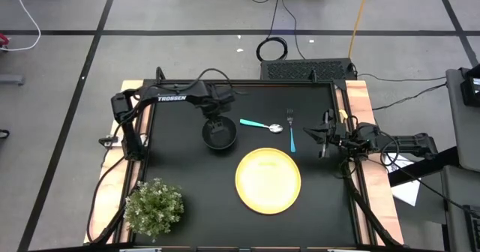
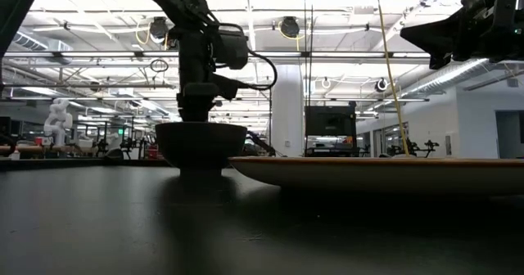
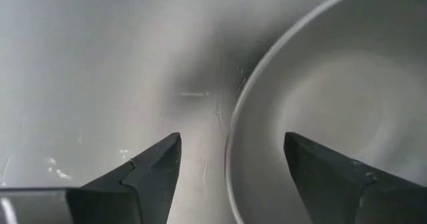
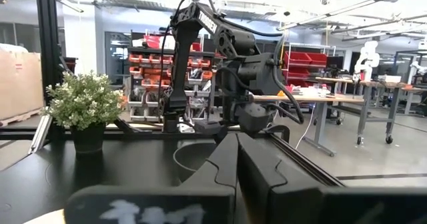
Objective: Set table place
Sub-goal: Put the black bowl on the yellow plate
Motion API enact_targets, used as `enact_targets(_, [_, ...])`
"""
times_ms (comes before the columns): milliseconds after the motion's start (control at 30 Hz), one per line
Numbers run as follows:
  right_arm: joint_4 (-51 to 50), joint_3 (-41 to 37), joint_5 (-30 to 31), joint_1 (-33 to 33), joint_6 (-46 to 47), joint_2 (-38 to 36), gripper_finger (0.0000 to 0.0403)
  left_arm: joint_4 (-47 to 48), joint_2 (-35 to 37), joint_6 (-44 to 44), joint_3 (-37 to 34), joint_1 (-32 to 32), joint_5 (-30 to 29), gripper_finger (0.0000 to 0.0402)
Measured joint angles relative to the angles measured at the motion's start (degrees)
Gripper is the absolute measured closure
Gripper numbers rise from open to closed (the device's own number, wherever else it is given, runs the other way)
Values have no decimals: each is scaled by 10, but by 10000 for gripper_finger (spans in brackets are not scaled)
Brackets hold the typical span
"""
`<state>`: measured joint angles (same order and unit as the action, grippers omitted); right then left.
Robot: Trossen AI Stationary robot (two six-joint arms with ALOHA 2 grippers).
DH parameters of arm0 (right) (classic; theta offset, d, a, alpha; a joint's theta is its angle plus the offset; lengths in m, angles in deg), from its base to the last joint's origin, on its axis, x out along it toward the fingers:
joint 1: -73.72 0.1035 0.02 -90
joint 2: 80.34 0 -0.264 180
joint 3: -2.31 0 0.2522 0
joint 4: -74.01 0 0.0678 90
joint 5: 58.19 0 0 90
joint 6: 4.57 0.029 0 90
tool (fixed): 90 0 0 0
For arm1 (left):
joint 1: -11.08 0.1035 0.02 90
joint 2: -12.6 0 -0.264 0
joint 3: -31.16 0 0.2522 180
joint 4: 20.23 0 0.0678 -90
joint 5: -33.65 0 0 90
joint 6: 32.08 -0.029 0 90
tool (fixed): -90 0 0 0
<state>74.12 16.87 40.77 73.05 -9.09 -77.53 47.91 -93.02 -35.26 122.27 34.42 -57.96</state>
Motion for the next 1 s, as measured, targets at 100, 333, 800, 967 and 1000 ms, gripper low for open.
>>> enact_targets(100, [0,0,0,0,0,0,403,-7,0,-2,0,0,0,154])
enact_targets(333, [0,0,0,0,0,0,403,-8,1,-8,0,2,0,212])
enact_targets(800, [0,0,0,0,0,0,403,-10,2,-13,0,3,4,385])
enact_targets(967, [0,0,0,0,0,0,403,-10,2,-14,1,3,7,391])
enact_targets(1000, [0,0,0,0,0,0,403,-10,2,-16,1,3,7,393])
